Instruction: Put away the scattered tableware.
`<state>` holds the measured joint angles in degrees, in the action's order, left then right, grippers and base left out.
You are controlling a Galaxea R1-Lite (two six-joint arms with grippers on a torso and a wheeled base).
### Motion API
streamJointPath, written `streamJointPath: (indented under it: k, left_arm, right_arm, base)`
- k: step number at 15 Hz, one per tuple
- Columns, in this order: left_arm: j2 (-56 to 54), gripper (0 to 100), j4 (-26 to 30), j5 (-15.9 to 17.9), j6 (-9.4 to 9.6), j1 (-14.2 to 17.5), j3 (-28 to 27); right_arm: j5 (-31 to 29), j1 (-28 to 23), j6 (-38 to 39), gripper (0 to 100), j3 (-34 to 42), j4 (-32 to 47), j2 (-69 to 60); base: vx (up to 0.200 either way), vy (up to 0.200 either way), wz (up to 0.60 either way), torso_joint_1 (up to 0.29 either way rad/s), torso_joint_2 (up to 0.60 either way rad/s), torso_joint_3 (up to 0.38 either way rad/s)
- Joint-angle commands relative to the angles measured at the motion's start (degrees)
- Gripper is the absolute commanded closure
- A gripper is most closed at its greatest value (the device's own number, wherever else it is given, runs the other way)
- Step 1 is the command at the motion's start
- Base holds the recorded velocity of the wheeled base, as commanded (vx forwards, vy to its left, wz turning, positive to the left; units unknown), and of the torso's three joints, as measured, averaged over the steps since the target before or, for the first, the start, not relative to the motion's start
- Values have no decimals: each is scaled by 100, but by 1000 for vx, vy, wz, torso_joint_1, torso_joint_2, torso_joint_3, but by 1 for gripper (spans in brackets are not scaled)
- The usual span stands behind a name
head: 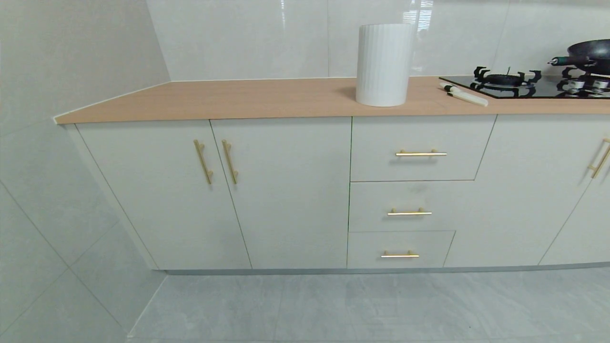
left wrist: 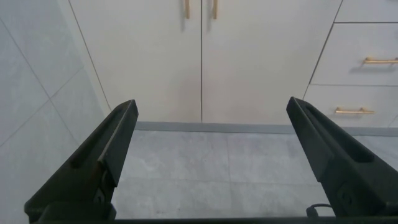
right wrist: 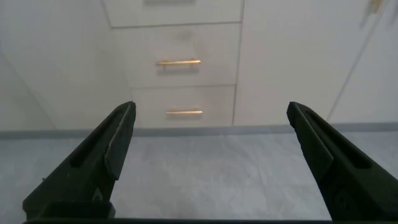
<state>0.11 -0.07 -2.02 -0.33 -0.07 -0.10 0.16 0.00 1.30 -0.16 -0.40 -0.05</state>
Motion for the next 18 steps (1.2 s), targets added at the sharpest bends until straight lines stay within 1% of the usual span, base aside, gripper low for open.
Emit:
streamJointPath:
  k: [1,10,18]
  left_arm:
    - [-2,0,-1,-9,-2,-1,1]
    - [-2,0,-1,0,15,-1,1]
    - [7,0,-1,0,-2,-1,1]
  right_arm:
    - [2,0,10,0,16,14,5]
    - [-7,0,19,0,16,14,5]
    - [2,0,10,0,16,14,5]
  base:
    - [0,0,0,0,0,0]
    - [0,0,0,0,0,0]
    - [200,0,0,1,2,4]
